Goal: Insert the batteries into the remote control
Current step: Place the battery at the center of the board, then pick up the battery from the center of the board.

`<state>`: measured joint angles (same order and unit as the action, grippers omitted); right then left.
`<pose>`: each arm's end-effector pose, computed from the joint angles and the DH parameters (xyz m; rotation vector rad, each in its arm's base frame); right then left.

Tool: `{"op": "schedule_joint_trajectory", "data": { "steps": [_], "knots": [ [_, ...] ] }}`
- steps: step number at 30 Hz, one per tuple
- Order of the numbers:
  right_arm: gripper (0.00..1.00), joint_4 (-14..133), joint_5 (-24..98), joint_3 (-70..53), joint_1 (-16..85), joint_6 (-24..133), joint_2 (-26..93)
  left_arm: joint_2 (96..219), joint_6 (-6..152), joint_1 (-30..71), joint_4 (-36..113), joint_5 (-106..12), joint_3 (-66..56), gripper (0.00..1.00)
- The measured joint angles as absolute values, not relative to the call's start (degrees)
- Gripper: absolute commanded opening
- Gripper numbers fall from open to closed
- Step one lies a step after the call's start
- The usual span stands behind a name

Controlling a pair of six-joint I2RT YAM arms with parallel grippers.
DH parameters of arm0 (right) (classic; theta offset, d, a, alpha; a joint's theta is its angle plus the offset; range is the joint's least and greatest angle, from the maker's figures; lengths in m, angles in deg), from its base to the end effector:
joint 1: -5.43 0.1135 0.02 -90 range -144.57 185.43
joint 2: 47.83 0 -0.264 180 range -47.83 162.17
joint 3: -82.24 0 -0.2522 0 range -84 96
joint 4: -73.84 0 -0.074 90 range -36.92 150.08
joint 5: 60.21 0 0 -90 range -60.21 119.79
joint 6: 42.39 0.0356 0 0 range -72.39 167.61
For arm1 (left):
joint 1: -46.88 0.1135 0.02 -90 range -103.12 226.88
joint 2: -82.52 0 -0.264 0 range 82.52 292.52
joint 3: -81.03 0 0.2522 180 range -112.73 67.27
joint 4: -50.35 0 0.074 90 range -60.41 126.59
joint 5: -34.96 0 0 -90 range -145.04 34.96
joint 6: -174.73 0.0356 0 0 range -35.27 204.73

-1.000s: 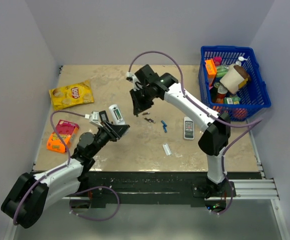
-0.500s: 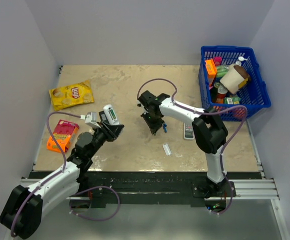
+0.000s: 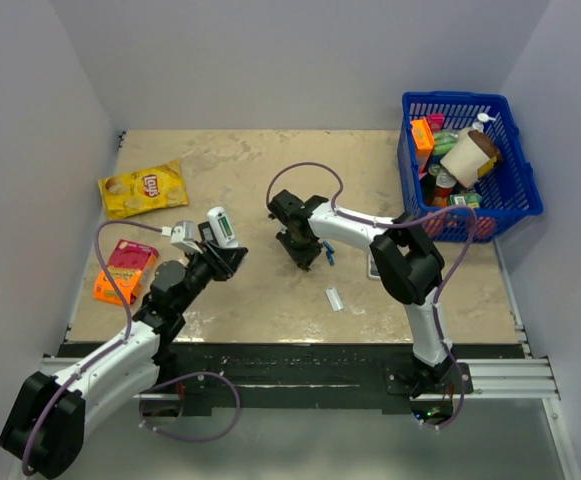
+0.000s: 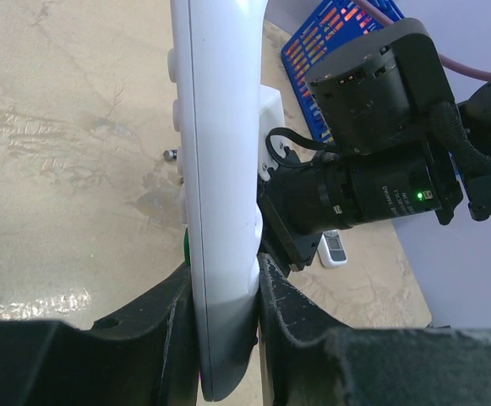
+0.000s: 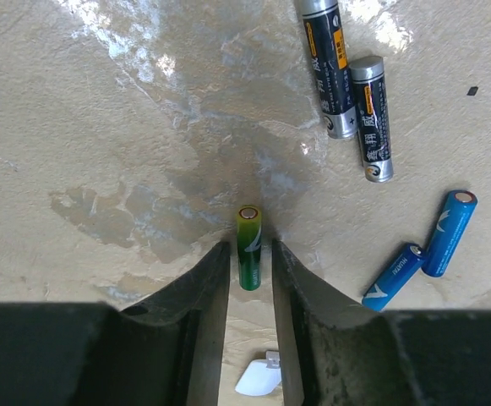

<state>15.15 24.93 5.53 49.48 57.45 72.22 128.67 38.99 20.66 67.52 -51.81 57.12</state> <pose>0.3048 0.2907 0.1633 -0.8312 2.7539 0.0576 0.1603 -0.0812 0.1988 -0.2532 1.7397 -0.9850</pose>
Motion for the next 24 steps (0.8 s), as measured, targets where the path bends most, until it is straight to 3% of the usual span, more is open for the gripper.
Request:
{"op": "schedule_joint_trajectory", "data": {
  "steps": [8, 24],
  "knots": [
    [0.39, 15.5, 23.2, 5.2, 50.0, 57.3, 72.1, 128.6, 39.3, 21.0, 67.5, -51.0, 57.1, 0.0],
    [0.32, 21.3, 24.8, -4.8, 50.1, 58.2, 65.7, 128.6, 39.3, 21.3, 67.5, -50.3, 57.1, 0.0]
  ]
}}
